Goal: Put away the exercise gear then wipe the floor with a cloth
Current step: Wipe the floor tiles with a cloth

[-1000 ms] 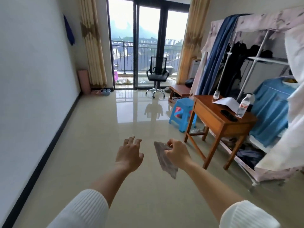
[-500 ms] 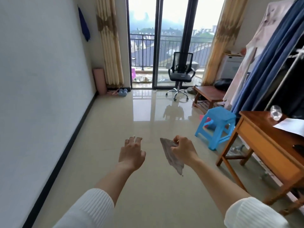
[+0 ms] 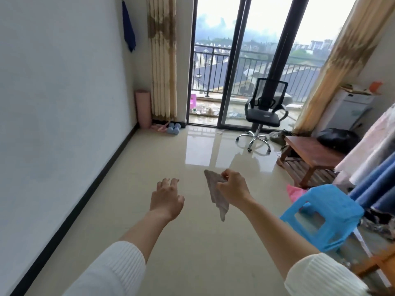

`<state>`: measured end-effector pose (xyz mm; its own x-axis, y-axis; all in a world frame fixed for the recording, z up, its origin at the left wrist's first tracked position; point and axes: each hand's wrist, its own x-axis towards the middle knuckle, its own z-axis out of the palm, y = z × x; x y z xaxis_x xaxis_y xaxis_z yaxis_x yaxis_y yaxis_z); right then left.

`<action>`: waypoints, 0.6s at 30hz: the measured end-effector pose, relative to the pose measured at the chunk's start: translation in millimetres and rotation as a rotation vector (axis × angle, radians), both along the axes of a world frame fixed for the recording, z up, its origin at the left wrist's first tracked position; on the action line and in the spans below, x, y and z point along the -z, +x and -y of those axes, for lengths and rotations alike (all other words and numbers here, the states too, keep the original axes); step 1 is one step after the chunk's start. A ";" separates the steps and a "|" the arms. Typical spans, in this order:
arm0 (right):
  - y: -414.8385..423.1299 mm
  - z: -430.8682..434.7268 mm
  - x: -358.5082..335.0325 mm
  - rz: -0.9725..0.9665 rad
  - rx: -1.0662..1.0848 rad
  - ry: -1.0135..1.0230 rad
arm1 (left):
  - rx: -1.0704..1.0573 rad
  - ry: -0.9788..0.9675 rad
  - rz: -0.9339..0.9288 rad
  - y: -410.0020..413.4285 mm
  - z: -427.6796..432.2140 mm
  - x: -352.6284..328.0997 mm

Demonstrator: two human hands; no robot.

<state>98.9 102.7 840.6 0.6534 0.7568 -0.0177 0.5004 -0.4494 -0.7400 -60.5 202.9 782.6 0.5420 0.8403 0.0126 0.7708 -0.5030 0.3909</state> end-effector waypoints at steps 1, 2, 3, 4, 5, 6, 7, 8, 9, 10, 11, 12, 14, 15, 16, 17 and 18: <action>13.7 -25.7 3.9 -0.012 -0.014 -0.004 | -0.018 0.001 0.003 13.3 -25.1 1.4; 27.2 -51.1 8.0 -0.022 -0.024 -0.008 | -0.035 -0.003 0.008 26.7 -50.2 2.9; 41.1 -78.2 12.1 -0.032 -0.034 -0.013 | -0.048 -0.003 0.011 40.1 -76.3 5.2; 55.5 -107.1 16.5 -0.046 -0.045 -0.017 | -0.054 0.003 0.009 53.3 -103.6 8.2; 69.4 -136.6 20.2 -0.066 -0.053 -0.017 | -0.055 0.014 0.004 66.1 -131.7 11.1; 82.6 -166.8 23.1 -0.091 -0.054 -0.010 | -0.060 0.022 0.004 78.6 -160.8 13.9; 95.0 -196.4 24.9 -0.117 -0.051 0.001 | -0.069 0.022 0.007 91.3 -189.7 16.5; 107.4 -225.8 26.3 -0.147 -0.045 0.012 | -0.080 0.014 0.009 104.0 -218.1 18.1; 119.7 -254.5 26.7 -0.176 -0.039 0.022 | -0.088 0.004 0.007 116.7 -246.1 18.6; 132.3 -282.6 26.9 -0.197 -0.040 0.026 | -0.094 -0.003 -0.002 129.7 -273.6 18.4; 144.8 -308.0 27.5 -0.202 -0.047 0.019 | -0.099 -0.010 -0.013 142.6 -298.9 17.5; 158.1 -332.5 27.6 -0.193 -0.056 0.008 | -0.103 -0.014 -0.021 156.2 -323.9 15.6; 186.9 -378.7 27.1 -0.161 -0.072 -0.009 | -0.109 -0.018 -0.025 184.7 -371.0 11.1; 201.9 -400.0 27.3 -0.149 -0.073 -0.014 | -0.111 -0.026 -0.019 199.5 -392.3 9.6; 217.4 -420.7 28.2 -0.142 -0.071 -0.017 | -0.112 -0.037 -0.005 214.6 -412.6 9.5; 233.0 -441.0 29.5 -0.136 -0.066 -0.020 | -0.115 -0.053 0.016 230.0 -432.1 11.1; 249.5 -461.9 31.7 -0.134 -0.061 -0.025 | -0.121 -0.071 0.038 245.9 -451.2 13.9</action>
<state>348.4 564.5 808.9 0.5970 0.7930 -0.1214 0.4244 -0.4407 -0.7910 185.4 654.1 768.7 0.4366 0.8991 -0.0308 0.8082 -0.3769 0.4525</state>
